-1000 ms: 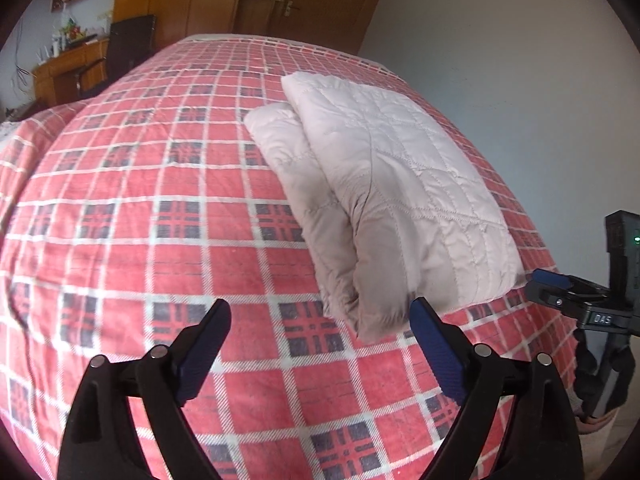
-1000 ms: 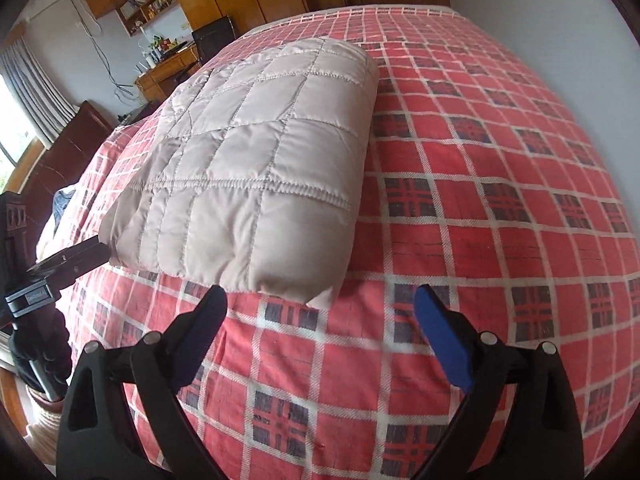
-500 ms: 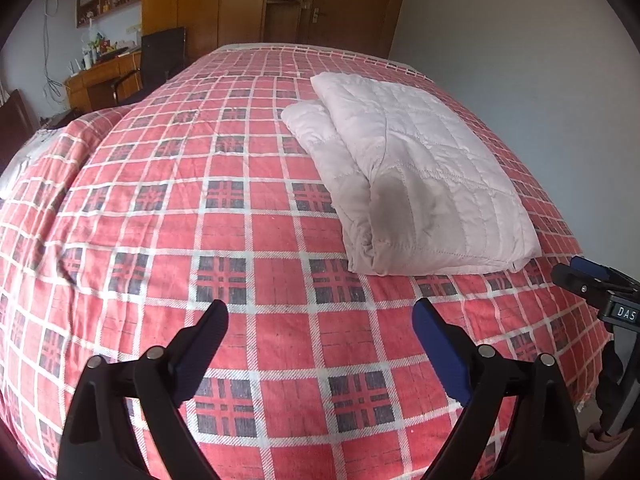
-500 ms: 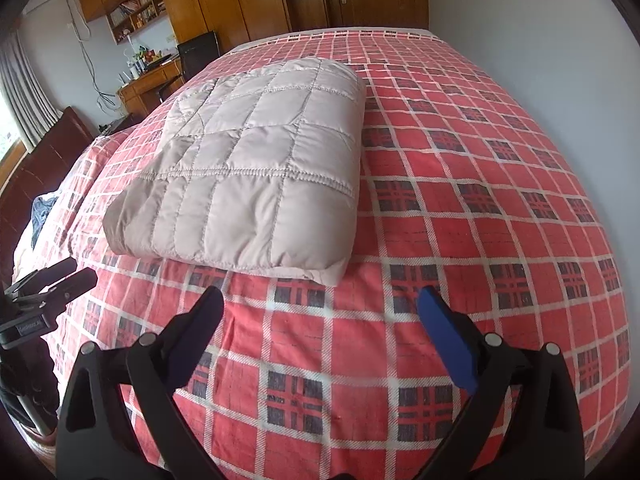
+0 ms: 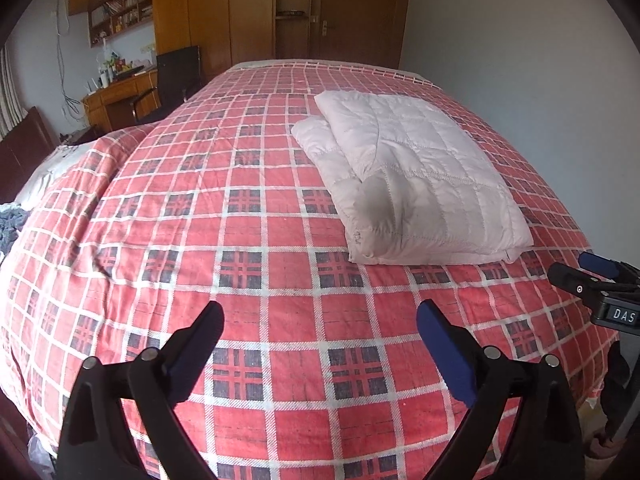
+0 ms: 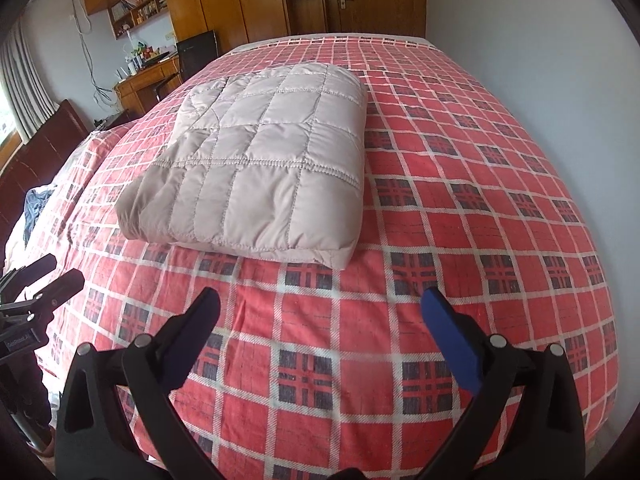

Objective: Fold large clothes

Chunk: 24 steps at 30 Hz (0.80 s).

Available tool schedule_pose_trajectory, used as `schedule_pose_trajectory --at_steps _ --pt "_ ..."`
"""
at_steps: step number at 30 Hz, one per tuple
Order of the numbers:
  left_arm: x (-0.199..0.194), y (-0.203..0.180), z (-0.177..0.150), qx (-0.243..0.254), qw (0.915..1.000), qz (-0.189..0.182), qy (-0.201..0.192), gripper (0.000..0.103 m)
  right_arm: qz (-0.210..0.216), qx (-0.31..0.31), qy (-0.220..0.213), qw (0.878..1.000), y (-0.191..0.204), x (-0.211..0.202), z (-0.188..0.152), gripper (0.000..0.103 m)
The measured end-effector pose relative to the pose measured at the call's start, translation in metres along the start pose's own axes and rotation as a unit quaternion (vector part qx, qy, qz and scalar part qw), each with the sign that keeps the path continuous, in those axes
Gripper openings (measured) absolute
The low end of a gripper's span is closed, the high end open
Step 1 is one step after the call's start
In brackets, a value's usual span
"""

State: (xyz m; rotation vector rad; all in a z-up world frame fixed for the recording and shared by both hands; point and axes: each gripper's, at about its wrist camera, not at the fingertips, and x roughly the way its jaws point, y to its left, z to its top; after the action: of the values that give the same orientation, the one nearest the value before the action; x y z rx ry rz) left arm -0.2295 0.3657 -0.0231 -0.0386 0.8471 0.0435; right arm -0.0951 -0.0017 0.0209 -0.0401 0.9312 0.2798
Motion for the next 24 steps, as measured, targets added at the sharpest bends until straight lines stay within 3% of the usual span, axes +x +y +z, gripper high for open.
schedule_pose_trajectory --at_steps 16,24 --pt "-0.006 0.001 -0.006 -0.002 0.9997 0.025 0.0 0.097 -0.055 -0.026 -0.002 0.998 0.012 -0.007 -0.005 0.1" --pt "0.008 0.001 -0.003 0.004 0.9992 0.039 0.006 0.097 -0.036 -0.032 0.005 0.999 0.014 -0.008 -0.01 0.1"
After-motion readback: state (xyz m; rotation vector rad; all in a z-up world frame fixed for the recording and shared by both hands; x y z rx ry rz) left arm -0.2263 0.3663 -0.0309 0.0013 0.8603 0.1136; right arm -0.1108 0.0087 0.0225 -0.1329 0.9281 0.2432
